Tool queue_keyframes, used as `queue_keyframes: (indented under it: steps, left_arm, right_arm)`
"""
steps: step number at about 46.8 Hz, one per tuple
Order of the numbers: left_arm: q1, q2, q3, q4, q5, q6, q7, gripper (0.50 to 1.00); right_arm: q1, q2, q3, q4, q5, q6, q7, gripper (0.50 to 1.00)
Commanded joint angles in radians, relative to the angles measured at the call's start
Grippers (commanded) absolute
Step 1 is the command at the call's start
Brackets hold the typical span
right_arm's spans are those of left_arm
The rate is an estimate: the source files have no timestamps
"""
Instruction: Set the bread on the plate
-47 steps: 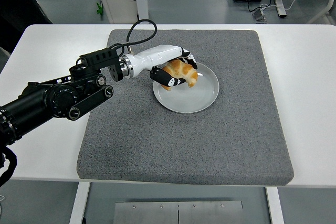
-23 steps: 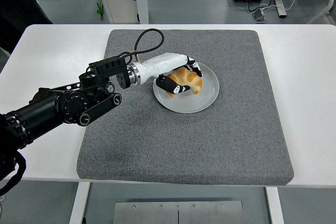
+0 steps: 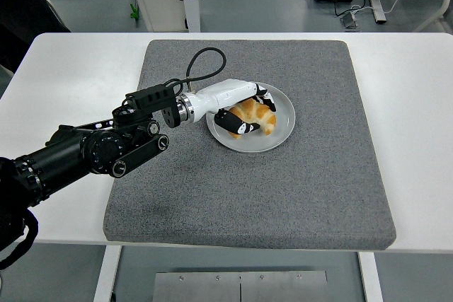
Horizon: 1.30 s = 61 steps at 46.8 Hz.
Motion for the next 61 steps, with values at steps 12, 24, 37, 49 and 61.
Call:
queue_keyframes:
  steps: [12,24,37,49,61]
  left_arm:
    - [0.016,-0.012,0.007,0.0,-0.001,0.016,0.0,0.557]
    - [0.028,-0.012,0.021,0.0,-0.001,0.047,0.0,0.583]
    - [0.028,-0.003,0.024,0.0,-0.036,0.051,-0.003,0.892]
    - [0.017,0.007,0.015,-0.009,-0.089,0.042,-0.044,0.958]
    - [0.0,0.04,0.005,-0.015,-0.255,0.037,-0.067,0.958]
  right_arm:
    - [0.0,0.0,0.0,0.0,0.0,-0.001,0.001,1.0]
    - [0.0,0.0,0.0,0.001,0.001,-0.001,0.001,1.0]
    - [0.0,0.0,0.0,0.001,0.0,0.0,0.001,1.0]
    - [0.0,0.0,0.0,0.001,0.001,0.0,0.001,1.0]
    - [0.0,0.0,0.001,0.0,0.0,0.0,0.001,1.0]
